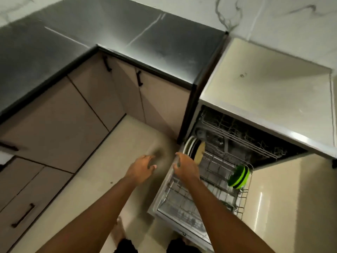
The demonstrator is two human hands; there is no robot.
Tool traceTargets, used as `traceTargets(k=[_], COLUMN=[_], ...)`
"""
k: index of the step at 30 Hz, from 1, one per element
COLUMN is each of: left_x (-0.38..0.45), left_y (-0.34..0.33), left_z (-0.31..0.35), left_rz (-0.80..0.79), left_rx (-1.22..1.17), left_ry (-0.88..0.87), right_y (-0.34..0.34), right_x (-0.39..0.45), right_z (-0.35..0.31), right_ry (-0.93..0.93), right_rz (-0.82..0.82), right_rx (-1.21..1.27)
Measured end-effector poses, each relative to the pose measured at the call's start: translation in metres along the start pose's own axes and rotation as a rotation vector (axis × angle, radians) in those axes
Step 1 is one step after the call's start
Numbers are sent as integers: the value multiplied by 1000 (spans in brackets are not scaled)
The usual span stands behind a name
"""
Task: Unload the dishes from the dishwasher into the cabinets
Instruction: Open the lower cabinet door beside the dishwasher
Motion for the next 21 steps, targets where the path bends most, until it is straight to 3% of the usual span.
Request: traceTargets(k=[10, 14, 21], left_x=[-57, -65, -46], left_y=[165, 223, 284], left_z=[-137, -184, -199], left_rz=[122, 166, 165], left_rx=[-85, -92, -139], left_ry=[47, 25, -38], right_y=[-20, -26, -15], right_x=[18, 33, 57], right_z=[-210, -272, -329], right_ry=[83, 72, 30], right_rz=[37, 68, 130], right_rx=[17, 46, 91])
Point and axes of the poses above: each hand's wrist, its own x-axis towards the middle knuckle, its own y-axis out of the back of the hand, z = x × y, the point moved 5 cm from there along x, towards the middle knuckle, and after that the axes turned 7 degrees about -z, right-handed, at the moved point
